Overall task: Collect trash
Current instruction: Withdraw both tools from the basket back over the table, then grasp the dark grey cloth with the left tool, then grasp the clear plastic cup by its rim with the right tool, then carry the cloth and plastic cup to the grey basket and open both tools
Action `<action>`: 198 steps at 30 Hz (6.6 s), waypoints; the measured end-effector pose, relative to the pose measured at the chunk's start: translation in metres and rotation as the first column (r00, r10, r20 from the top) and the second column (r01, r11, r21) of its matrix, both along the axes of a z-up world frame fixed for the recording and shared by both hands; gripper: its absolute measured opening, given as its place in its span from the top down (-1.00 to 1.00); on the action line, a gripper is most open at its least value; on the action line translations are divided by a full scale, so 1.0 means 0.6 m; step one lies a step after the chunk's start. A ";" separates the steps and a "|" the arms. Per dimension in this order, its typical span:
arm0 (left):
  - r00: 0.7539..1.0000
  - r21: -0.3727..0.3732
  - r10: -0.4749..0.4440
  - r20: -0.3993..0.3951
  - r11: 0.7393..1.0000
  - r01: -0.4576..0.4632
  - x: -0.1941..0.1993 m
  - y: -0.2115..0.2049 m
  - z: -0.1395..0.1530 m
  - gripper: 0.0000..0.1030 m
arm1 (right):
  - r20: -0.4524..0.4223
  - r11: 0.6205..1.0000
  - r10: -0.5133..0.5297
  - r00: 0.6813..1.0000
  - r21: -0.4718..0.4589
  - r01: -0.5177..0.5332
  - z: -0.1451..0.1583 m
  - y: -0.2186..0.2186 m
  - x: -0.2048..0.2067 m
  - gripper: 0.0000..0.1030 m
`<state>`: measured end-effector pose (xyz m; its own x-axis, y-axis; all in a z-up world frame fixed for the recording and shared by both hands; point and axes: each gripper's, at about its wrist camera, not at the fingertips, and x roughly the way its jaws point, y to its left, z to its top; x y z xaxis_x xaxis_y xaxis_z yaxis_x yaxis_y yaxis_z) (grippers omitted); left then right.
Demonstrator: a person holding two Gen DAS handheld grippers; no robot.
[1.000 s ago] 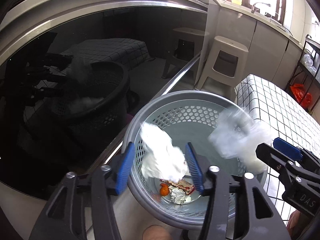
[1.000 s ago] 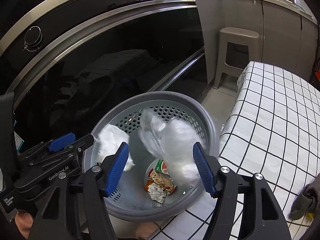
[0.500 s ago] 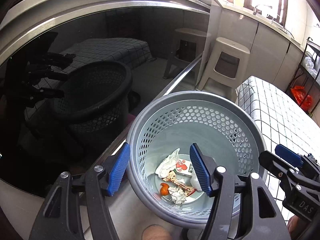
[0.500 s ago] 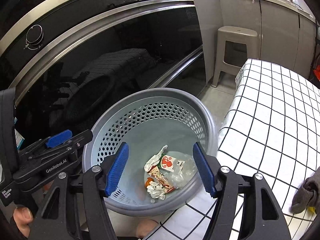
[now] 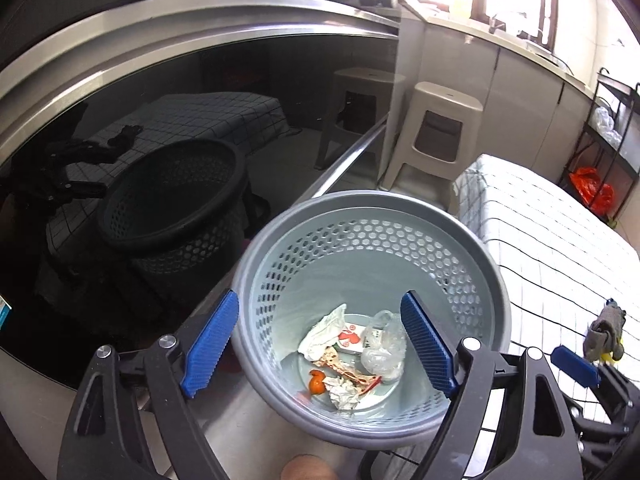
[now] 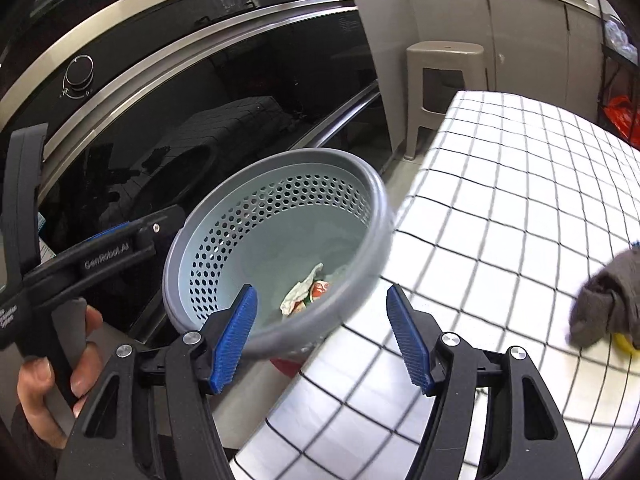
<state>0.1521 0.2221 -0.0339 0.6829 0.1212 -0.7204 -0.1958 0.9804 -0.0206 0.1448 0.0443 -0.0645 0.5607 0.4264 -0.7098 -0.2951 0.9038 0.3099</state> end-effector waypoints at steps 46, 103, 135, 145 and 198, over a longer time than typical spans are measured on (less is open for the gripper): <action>0.829 0.080 -0.552 -0.095 0.825 0.559 0.030 -0.579 -0.071 -0.81 | -0.013 0.881 -0.470 0.882 0.052 0.470 -0.028 -0.604 -0.075 -0.34; 0.899 0.124 -0.437 0.007 0.893 0.433 0.070 -0.500 -0.020 0.40 | 0.084 0.839 -0.526 0.846 -0.113 0.533 -0.027 -0.560 0.030 -0.34; 0.913 0.070 -0.408 0.017 0.911 0.406 0.074 -0.444 -0.006 0.40 | 0.109 0.735 -0.641 0.760 -0.199 0.648 -0.045 -0.550 0.096 0.91; 0.910 0.076 -0.410 0.065 0.911 0.405 0.049 -0.422 0.023 0.40 | 0.102 0.780 -0.606 0.789 -0.118 0.614 0.001 -0.496 0.008 0.91; 0.997 0.080 0.004 0.079 0.997 -0.010 -0.031 0.009 0.030 0.39 | 0.098 0.991 -0.129 0.987 -0.023 0.132 0.032 -0.035 0.042 0.91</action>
